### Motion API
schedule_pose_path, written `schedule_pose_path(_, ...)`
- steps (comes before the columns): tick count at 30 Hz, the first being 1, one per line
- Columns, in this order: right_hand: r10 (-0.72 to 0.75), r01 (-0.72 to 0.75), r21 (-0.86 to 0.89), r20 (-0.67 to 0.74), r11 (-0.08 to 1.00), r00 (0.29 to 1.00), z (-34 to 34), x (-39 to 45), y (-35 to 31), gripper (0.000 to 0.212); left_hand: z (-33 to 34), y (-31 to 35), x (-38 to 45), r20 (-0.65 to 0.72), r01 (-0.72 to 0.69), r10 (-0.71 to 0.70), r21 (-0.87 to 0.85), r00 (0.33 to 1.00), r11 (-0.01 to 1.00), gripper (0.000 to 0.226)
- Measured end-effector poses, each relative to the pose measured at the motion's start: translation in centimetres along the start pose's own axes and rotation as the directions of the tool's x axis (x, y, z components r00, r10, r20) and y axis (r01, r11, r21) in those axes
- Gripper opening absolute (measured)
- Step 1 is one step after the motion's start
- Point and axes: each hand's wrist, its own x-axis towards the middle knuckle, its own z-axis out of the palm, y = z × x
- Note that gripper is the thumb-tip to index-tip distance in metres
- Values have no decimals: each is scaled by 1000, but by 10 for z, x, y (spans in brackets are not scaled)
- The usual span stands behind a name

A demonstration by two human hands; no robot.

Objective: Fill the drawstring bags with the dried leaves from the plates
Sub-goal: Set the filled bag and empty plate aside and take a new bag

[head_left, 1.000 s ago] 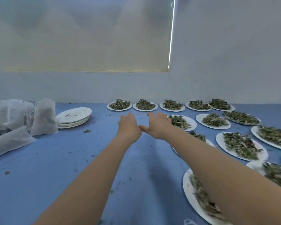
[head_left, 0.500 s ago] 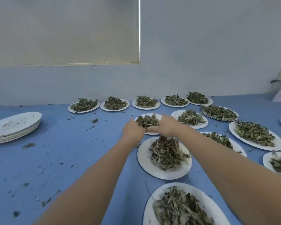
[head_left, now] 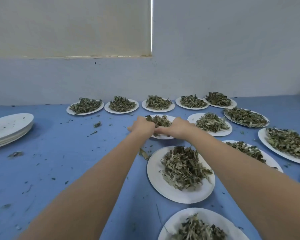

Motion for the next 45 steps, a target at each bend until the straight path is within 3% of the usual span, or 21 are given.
schedule_pose_path(8,-111,120,131,-72,984,991,-13,-49,-33,64,-47,-15,-47,-101,-17,9,-77,995,997,44)
schedule_pose_path(14,-230,233,128,-42,964,972,-9,-124,-67,59,-87,-59,-107,-142,2,-25,-159,990,987,55)
schedule_pose_path(18,-290,278,211,29,937,957,9,-176,-85,84,-114,-106,-148,-185,7,-59,-272,981,962,54)
schedule_pose_path(21,-329,314,164,72,935,942,33,-207,-98,87,-127,-142,-179,-224,12,-90,-330,970,944,55)
schedule_pose_path(29,-323,297,157,183,942,929,93,-250,-111,85,-120,-198,-225,-261,111,-178,-252,949,961,57)
schedule_pose_path(35,-320,283,243,133,928,938,93,-266,-108,92,-116,-192,-252,-303,91,-141,-173,942,981,60)
schedule_pose_path(39,-363,338,237,70,911,929,79,-289,-97,85,-109,-165,-277,-377,-48,2,-113,926,992,53)
schedule_pose_path(42,-416,408,159,22,899,909,64,-314,-82,70,-96,-141,-303,-327,-222,174,-116,929,968,42)
schedule_pose_path(45,-473,472,-31,-22,881,881,48,-340,-59,55,-80,-122,-329,-220,-350,327,-73,919,934,35)
